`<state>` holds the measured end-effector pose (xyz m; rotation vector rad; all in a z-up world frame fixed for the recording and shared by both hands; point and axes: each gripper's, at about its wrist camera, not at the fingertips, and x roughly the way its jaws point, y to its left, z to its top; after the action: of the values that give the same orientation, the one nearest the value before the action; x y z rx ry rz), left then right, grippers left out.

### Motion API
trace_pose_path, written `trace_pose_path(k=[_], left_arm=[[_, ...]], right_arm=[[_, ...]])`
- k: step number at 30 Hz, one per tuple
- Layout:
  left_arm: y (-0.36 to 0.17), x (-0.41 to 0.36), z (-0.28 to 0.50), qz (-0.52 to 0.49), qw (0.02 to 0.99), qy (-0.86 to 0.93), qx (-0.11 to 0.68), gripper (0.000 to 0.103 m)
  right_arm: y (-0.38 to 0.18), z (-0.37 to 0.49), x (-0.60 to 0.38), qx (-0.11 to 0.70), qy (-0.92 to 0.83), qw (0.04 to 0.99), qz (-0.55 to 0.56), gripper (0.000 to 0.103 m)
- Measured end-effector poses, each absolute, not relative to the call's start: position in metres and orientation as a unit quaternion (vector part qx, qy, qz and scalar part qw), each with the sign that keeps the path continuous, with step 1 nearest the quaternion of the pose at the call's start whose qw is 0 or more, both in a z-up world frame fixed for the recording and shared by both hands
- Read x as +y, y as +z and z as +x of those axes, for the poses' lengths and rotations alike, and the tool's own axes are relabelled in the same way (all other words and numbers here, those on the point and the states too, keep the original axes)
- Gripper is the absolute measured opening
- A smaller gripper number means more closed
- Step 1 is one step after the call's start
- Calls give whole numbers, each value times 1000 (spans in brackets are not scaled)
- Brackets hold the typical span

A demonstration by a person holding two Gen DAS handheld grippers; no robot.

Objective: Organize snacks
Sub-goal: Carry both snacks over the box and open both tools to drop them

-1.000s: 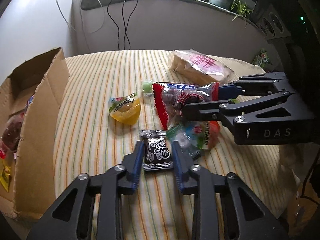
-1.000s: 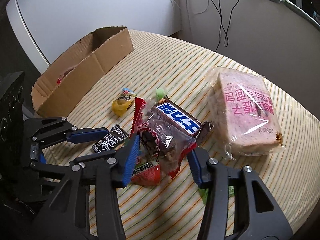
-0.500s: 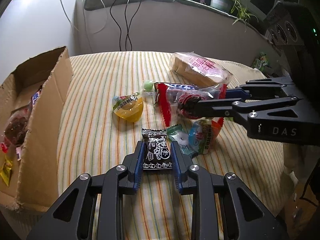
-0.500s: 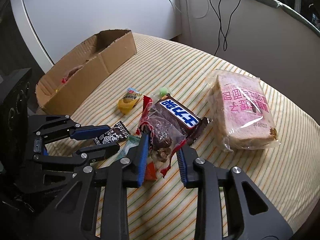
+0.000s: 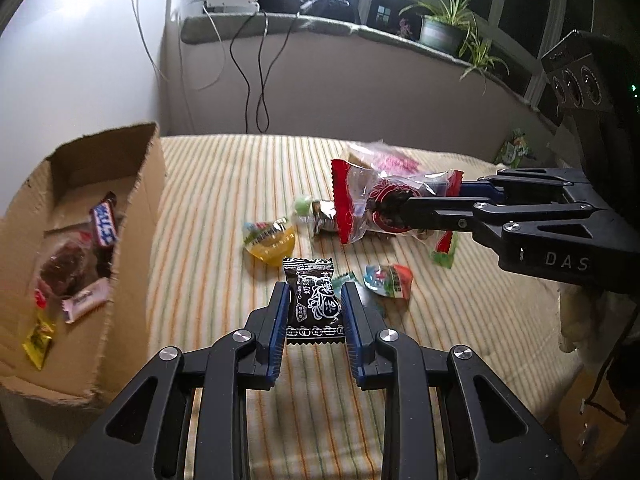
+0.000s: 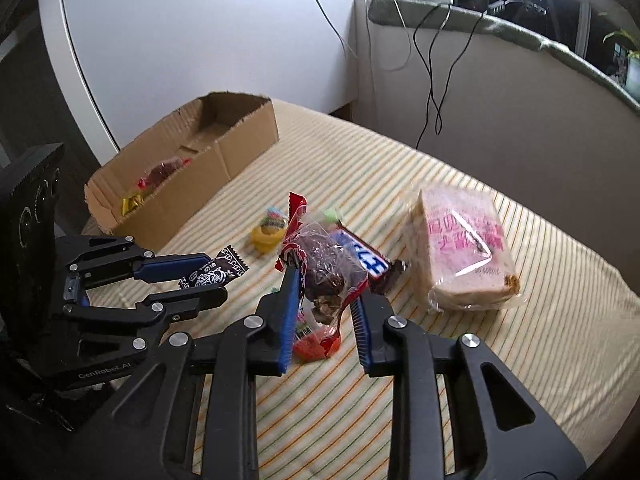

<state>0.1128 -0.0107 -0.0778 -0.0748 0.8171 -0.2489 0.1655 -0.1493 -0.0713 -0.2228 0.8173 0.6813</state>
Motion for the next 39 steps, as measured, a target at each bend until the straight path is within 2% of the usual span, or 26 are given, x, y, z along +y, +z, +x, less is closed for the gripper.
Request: trace_pose_path(k=[22, 39], left_arm=[[-42, 98, 91, -68, 938, -27, 339, 25], [-55, 160, 90, -93, 934, 34, 343, 25]], right_arm=[[-23, 181, -64, 337, 362, 861, -122, 26], [-37, 212, 30, 346, 380, 845, -148, 26]])
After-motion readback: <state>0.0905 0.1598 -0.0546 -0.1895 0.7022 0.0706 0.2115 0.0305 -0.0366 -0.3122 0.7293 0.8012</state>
